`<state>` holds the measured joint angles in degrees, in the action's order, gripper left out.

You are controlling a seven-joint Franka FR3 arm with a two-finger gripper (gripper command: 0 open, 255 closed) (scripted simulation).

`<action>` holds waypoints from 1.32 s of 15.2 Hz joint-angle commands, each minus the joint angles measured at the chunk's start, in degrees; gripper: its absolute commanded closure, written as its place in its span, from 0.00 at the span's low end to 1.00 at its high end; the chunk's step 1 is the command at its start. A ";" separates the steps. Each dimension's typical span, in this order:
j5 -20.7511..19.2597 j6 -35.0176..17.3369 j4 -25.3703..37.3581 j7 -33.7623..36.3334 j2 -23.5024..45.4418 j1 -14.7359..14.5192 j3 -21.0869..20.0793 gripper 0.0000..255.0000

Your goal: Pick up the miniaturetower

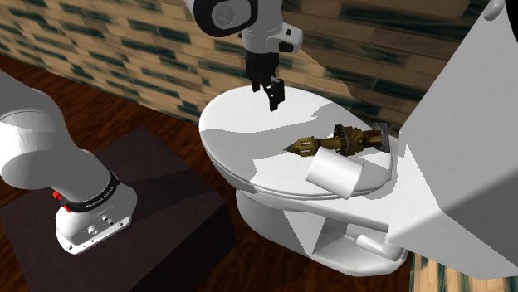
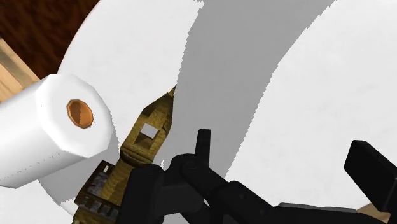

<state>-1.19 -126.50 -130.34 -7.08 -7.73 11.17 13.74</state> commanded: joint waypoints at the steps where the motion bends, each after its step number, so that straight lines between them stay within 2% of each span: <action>1: 1.05 -2.29 2.39 -0.51 3.75 0.75 1.14 0.00; 9: 7.66 -8.92 13.05 -2.76 18.15 4.33 3.94 0.00; 17: 14.92 -11.77 26.30 -4.50 31.87 10.00 4.36 0.00; 20: 15.63 -13.55 25.73 -5.03 33.14 10.29 3.93 0.00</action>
<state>14.10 -139.40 -104.56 -11.88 24.84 21.26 17.81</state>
